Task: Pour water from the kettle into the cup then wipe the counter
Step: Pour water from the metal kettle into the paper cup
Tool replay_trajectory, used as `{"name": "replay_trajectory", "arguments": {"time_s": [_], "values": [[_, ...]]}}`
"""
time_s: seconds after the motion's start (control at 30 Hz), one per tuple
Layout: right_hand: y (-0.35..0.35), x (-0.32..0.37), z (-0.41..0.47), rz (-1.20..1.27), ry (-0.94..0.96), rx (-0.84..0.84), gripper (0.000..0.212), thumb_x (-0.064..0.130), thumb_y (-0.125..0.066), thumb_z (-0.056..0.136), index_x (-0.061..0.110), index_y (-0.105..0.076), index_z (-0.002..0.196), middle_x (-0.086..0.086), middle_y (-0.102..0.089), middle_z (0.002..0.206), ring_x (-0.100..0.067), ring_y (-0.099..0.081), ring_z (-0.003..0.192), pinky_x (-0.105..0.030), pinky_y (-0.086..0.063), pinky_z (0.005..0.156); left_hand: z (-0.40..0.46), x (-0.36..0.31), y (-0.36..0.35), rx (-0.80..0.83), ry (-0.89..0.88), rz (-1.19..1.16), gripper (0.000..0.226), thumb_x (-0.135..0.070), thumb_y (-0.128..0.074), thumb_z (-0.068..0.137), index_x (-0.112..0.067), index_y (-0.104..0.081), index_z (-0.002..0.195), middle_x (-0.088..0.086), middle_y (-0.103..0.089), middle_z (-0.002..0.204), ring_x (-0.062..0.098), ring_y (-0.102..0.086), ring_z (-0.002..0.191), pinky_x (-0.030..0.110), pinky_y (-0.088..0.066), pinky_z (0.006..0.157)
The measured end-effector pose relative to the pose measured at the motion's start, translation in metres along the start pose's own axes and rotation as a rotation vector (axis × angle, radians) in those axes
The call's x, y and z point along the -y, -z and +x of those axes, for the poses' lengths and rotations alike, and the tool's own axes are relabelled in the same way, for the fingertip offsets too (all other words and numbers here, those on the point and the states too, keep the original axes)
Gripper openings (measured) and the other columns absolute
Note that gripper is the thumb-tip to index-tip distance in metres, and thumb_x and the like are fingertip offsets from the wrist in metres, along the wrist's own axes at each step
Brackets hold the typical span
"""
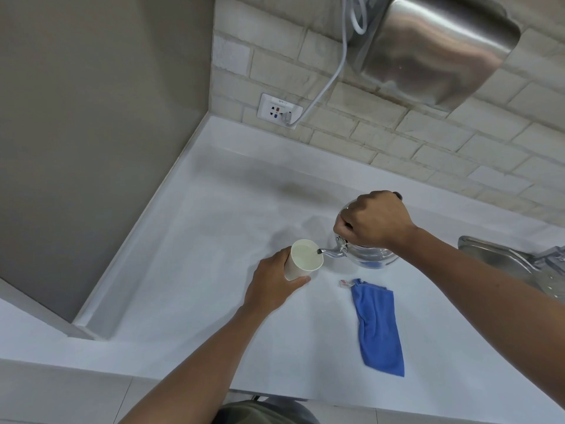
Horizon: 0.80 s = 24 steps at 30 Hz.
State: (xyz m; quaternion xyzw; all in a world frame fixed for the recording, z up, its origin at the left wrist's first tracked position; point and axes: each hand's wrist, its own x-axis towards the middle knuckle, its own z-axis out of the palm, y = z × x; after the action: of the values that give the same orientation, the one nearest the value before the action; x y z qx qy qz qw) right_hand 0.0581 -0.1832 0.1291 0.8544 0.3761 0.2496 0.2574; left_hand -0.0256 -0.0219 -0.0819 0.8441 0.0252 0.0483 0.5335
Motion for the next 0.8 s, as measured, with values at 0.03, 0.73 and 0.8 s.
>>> {"name": "replay_trajectory", "arguments": {"time_s": [0.03,0.73,0.8], "values": [[-0.0001,0.0000,0.0001,0.002,-0.001,0.005,0.036,0.024,-0.041,0.076,0.015,-0.026,0.045,0.001,-0.021,0.041,-0.019,-0.012,0.041,-0.016,-0.005,0.057,0.0001,0.0000,0.0001,-0.001,-0.001,0.001,0.070,-0.059,-0.081,0.070,-0.040,-0.056,0.132,-0.020,-0.069,0.116,0.003,-0.062,0.101,0.021,-0.048,0.079],[0.0014,0.0008,0.0034,-0.005,0.005,0.038,0.038,0.023,-0.048,0.075,0.011,-0.035,0.041,0.000,-0.028,0.037,-0.020,-0.013,0.040,-0.016,-0.005,0.057,0.0001,0.0001,-0.0001,0.004,0.007,-0.001,0.067,-0.058,-0.083,0.070,-0.041,-0.056,0.129,-0.021,-0.069,0.114,0.003,-0.061,0.099,0.022,-0.048,0.079],[0.0020,0.0010,0.0034,-0.005,0.003,0.029,0.038,0.024,-0.047,0.075,0.011,-0.036,0.040,0.000,-0.027,0.037,-0.020,-0.014,0.039,-0.016,-0.005,0.057,-0.0001,0.0002,-0.0001,0.003,0.008,-0.002,0.068,-0.060,-0.082,0.069,-0.042,-0.056,0.129,-0.022,-0.069,0.114,0.003,-0.062,0.098,0.023,-0.049,0.080]]}}
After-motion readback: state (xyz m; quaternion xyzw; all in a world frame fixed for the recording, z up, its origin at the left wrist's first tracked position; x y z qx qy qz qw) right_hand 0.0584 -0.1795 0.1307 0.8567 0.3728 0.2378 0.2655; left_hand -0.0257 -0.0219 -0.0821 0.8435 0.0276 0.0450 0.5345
